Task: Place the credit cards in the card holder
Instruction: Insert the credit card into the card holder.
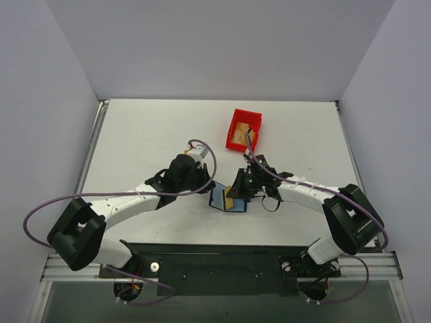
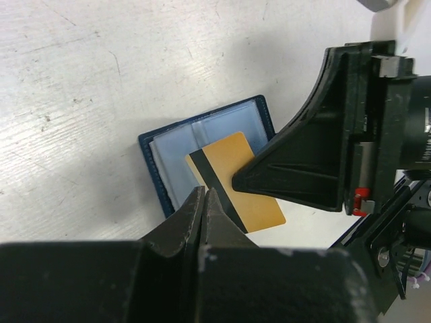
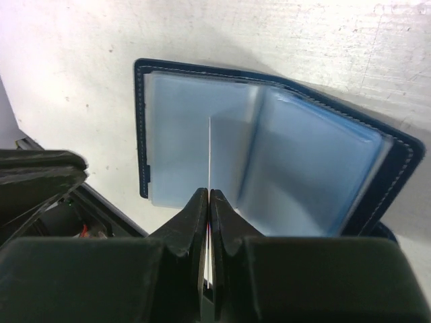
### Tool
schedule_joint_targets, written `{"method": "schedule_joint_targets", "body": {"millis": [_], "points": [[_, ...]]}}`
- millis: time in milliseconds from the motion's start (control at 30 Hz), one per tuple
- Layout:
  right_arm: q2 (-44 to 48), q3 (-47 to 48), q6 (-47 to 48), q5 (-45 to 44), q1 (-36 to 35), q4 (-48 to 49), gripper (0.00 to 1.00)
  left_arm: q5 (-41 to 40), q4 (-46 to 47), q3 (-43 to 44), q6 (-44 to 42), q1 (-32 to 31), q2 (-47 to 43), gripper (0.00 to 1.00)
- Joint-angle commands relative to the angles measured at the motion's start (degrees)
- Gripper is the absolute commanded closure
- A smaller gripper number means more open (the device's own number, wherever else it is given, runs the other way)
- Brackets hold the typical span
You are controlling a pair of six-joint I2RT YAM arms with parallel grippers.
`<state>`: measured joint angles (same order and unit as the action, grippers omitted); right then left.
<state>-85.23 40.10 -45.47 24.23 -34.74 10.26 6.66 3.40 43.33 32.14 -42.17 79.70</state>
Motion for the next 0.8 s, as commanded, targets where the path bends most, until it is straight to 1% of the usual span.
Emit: {"method": "schedule_joint_targets", "body": {"millis": [0, 200, 267, 467, 633, 767], "points": [[-3.53, 2.18, -0.84, -0.85, -1.03, 2.74, 1.0, -0.24, -0.23, -0.79, -1.29, 0.69, -2.36, 1.0], [-6.53, 2.18, -1.2, -1.73, -1.2, 3.62, 1.0, 2.04, 0.99, -0.79, -1.82, 0.78, -0.43, 1.0], [-7.05, 2.18, -1.02, -2.08, -1.29, 3.45, 1.0, 3.27, 2.22, -1.14, -1.82, 0.43, 0.89, 1.0], [-7.49, 2.0, -0.67, -2.52, -1.21, 3.27, 1.0, 3.71, 5.38, -2.2, -1.82, -0.45, 6.34, 1.0], [-7.14, 1.65, -0.5, -3.05, -1.21, 3.1, 1.0, 2.05, 7.06, -3.86, -0.77, -1.07, 10.55, 1.0], [-6.26, 0.6, -0.32, -3.57, -0.86, 3.1, 1.0, 0.12, 7.32, -4.74, -0.33, -1.33, 11.79, 1.0]]}}
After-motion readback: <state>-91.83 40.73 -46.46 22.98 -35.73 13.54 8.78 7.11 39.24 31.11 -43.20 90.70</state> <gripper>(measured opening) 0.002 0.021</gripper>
